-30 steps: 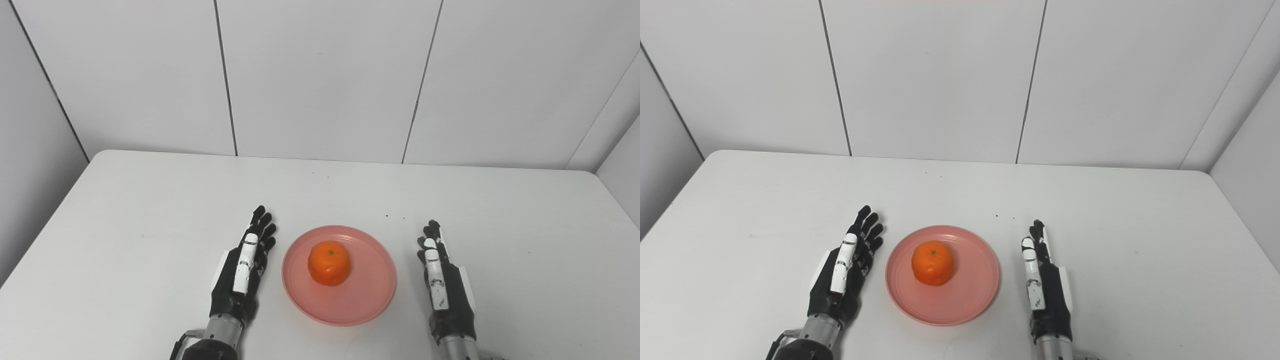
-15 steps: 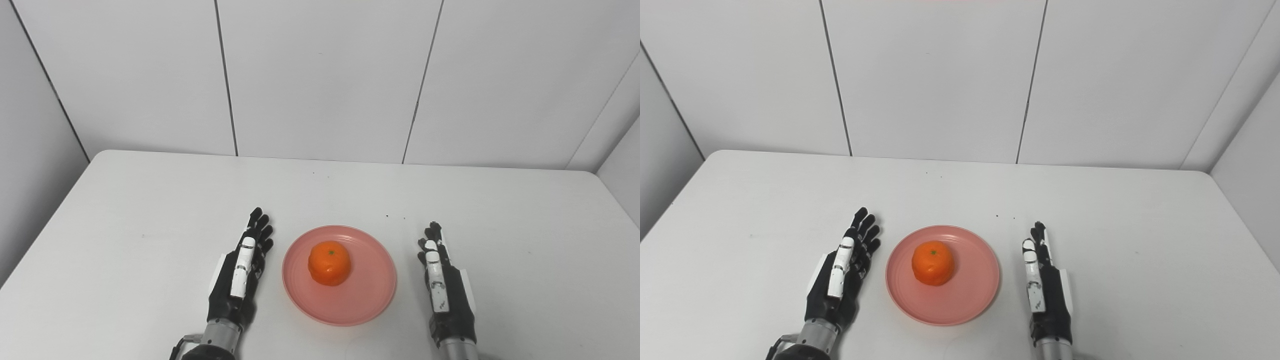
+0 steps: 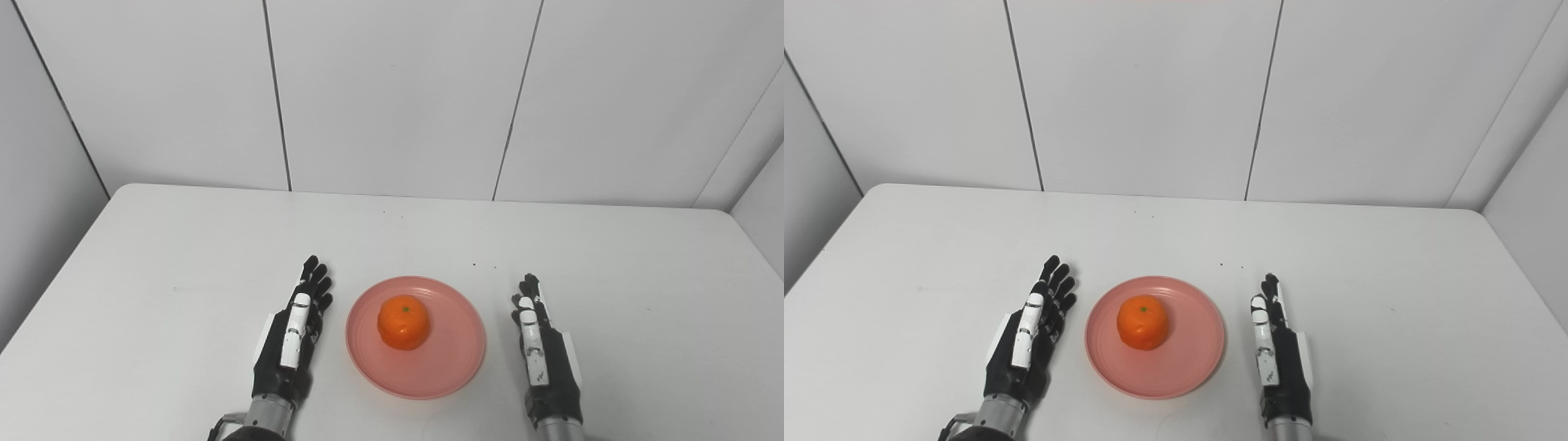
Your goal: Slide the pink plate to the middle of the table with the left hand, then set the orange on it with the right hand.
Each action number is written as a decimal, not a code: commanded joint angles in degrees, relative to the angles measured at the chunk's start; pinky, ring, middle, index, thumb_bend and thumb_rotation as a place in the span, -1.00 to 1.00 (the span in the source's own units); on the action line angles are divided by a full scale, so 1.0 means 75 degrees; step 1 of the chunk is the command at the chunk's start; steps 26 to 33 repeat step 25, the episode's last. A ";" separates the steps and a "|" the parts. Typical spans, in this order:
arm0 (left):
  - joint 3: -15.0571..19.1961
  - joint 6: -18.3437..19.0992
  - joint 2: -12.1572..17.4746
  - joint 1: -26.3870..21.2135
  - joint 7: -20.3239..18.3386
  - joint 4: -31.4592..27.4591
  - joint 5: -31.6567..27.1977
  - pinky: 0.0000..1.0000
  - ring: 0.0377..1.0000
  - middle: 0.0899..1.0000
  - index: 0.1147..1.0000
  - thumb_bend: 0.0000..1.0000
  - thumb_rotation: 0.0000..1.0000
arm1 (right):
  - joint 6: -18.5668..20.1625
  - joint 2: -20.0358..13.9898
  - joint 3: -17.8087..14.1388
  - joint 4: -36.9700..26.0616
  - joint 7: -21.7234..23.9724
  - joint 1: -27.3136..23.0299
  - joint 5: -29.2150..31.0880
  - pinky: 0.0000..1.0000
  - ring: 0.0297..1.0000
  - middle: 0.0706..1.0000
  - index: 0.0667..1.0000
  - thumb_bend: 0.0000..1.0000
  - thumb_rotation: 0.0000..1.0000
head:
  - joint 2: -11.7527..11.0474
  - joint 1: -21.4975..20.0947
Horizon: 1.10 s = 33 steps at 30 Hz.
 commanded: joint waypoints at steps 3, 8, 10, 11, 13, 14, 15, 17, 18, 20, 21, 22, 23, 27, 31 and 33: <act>0.0001 -0.0022 0.0086 0.0147 -0.0058 -0.0016 -0.0006 1.00 0.98 1.00 0.99 -0.21 1.00 | -0.0105 0.0099 0.0109 -0.0185 -0.0101 0.0088 -0.0219 0.92 0.92 0.95 0.95 -0.63 1.00 | 0.0012 -0.0039; -0.0024 0.0054 0.0116 0.0182 -0.0050 -0.0122 0.0021 1.00 0.98 1.00 0.99 -0.21 1.00 | -0.0063 0.0137 0.0148 -0.0272 -0.0085 0.0133 -0.0201 0.93 0.92 0.95 0.96 -0.60 1.00 | 0.0009 -0.0071; -0.0036 0.0075 0.0117 0.0192 -0.0036 -0.0155 0.0025 1.00 0.98 1.00 0.99 -0.21 1.00 | -0.0043 0.0161 0.0147 -0.0295 -0.0095 0.0136 -0.0190 0.93 0.92 0.95 0.96 -0.60 1.00 | 0.0004 -0.0080; -0.0049 0.0069 0.0125 0.0199 -0.0048 -0.0160 0.0018 1.00 0.98 1.00 0.99 -0.21 1.00 | -0.0007 0.0170 0.0147 -0.0317 -0.0086 0.0138 -0.0173 0.93 0.92 0.95 0.96 -0.60 1.00 | 0.0000 -0.0080; -0.0062 0.0078 0.0137 0.0211 -0.0054 -0.0185 0.0013 1.00 0.98 1.00 0.99 -0.20 1.00 | 0.0028 0.0204 0.0151 -0.0349 -0.0088 0.0139 -0.0157 0.95 0.94 0.97 0.96 -0.60 1.00 | -0.0006 -0.0091; -0.0065 0.0080 0.0140 0.0217 -0.0051 -0.0194 0.0013 1.00 0.98 1.00 0.99 -0.20 1.00 | 0.0029 0.0219 0.0156 -0.0353 -0.0096 0.0140 -0.0168 0.95 0.94 0.97 0.96 -0.60 1.00 | -0.0032 -0.0106; -0.0071 0.0085 0.0144 0.0226 -0.0052 -0.0207 0.0013 1.00 0.98 1.00 0.99 -0.20 1.00 | 0.0040 0.0234 0.0159 -0.0365 -0.0100 0.0144 -0.0178 0.95 0.94 0.97 0.96 -0.60 1.00 | -0.0038 -0.0104; -0.0079 0.0091 0.0155 0.0238 -0.0055 -0.0224 0.0007 1.00 0.98 1.00 0.99 -0.20 1.00 | 0.0061 0.0257 0.0164 -0.0381 -0.0100 0.0155 -0.0200 0.94 0.94 0.97 0.97 -0.60 1.00 | -0.0060 -0.0097; -0.0086 0.0072 0.0162 0.0246 -0.0067 -0.0225 0.0002 1.00 0.98 1.00 0.99 -0.21 1.00 | 0.0074 0.0269 0.0166 -0.0394 -0.0103 0.0166 -0.0211 0.94 0.94 0.97 0.97 -0.61 1.00 | -0.0053 -0.0088; -0.0097 0.0056 0.0172 0.0258 -0.0078 -0.0231 0.0002 1.00 0.98 1.00 0.99 -0.21 1.00 | 0.0067 0.0275 0.0176 -0.0403 -0.0110 0.0186 -0.0242 0.94 0.93 0.97 0.96 -0.62 1.00 | -0.0058 -0.0074; -0.0102 0.0060 0.0175 0.0263 -0.0080 -0.0238 0.0004 1.00 0.98 1.00 0.99 -0.21 1.00 | 0.0058 0.0276 0.0181 -0.0406 -0.0114 0.0193 -0.0260 0.94 0.93 0.97 0.96 -0.63 1.00 | -0.0059 -0.0072; -0.0111 0.0073 0.0179 0.0271 -0.0074 -0.0253 0.0023 1.00 0.98 1.00 0.99 -0.20 1.00 | 0.0037 0.0282 0.0181 -0.0406 -0.0115 0.0205 -0.0256 0.94 0.94 0.97 0.96 -0.62 1.00 | -0.0046 -0.0062; -0.0118 0.0082 0.0181 0.0278 -0.0069 -0.0264 0.0035 1.00 0.98 0.99 0.99 -0.20 1.00 | 0.0024 0.0288 0.0181 -0.0406 -0.0116 0.0215 -0.0252 0.95 0.94 0.97 0.96 -0.62 1.00 | -0.0044 -0.0061; -0.0128 0.0120 0.0174 0.0295 -0.0036 -0.0297 0.0070 1.00 0.98 0.99 0.99 -0.20 1.00 | 0.0010 0.0277 0.0192 -0.0409 -0.0106 0.0243 -0.0269 0.95 0.94 0.97 0.96 -0.60 1.00 | -0.0051 -0.0055; -0.0128 0.0120 0.0174 0.0295 -0.0036 -0.0297 0.0070 1.00 0.98 0.99 0.99 -0.20 1.00 | 0.0010 0.0277 0.0192 -0.0409 -0.0106 0.0243 -0.0269 0.95 0.94 0.97 0.96 -0.60 1.00 | -0.0051 -0.0055; -0.0128 0.0120 0.0174 0.0295 -0.0036 -0.0297 0.0070 1.00 0.98 0.99 0.99 -0.20 1.00 | 0.0010 0.0277 0.0192 -0.0409 -0.0106 0.0243 -0.0269 0.95 0.94 0.97 0.96 -0.60 1.00 | -0.0051 -0.0055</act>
